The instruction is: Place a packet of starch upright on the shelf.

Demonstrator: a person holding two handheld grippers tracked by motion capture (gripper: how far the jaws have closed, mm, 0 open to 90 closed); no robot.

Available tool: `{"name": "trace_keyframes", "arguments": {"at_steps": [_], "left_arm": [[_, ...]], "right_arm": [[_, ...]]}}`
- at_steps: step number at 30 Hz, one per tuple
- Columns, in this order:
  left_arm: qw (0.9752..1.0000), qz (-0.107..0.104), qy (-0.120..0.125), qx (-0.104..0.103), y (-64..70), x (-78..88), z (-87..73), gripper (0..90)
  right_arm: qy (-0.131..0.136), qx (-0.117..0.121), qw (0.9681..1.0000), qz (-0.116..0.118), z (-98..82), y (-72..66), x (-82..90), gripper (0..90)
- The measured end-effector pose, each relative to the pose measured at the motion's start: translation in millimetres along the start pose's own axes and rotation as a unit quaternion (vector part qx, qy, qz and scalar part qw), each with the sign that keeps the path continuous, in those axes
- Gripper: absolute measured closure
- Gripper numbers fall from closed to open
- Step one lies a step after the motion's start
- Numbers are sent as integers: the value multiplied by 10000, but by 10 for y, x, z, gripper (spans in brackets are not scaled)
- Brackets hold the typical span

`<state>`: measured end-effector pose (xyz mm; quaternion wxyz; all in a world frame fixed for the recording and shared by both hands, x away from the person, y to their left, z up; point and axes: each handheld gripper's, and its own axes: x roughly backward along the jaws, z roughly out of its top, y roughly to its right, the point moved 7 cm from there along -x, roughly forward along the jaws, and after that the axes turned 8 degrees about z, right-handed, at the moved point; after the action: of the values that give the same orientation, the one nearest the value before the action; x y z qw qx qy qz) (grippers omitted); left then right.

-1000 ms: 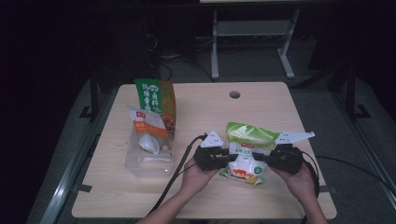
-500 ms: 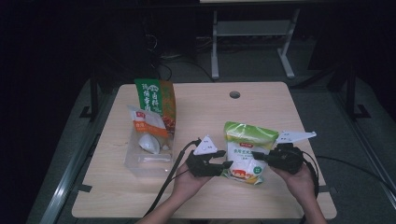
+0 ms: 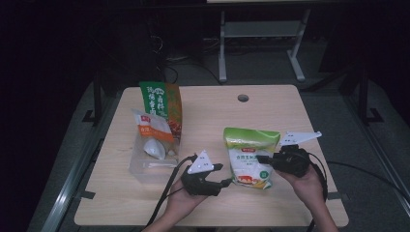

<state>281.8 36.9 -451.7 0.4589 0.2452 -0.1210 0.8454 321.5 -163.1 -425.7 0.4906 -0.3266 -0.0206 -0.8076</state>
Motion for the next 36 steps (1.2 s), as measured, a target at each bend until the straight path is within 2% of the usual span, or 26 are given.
{"name": "trace_keyframes", "arguments": {"at_steps": [6,13,18,20,24,30,36], "left_arm": [[10000,-36,-27,-20,28,177,-122,398],[10000,-23,-18,-13,45,332,-246,386],[9999,-41,-13,95,37,413,-332,379],[10000,-39,-1,38,20,445,-351,375],[9998,-119,69,145,49,463,-377,369],[9998,-188,-24,-44,111,470,-433,354],[9997,-207,89,-96,136,510,-419,344]], "right_arm": [[-49,25,10000,18,97,-72,-30,884],[-180,291,9994,-5,314,-220,-53,885],[-209,383,9990,108,473,-313,-100,886],[-218,442,9986,175,540,-349,-136,886],[-204,541,9979,293,692,-430,-219,888],[-174,714,9960,514,933,-565,-380,888],[-185,894,9937,650,1126,-696,-509,888]]}}
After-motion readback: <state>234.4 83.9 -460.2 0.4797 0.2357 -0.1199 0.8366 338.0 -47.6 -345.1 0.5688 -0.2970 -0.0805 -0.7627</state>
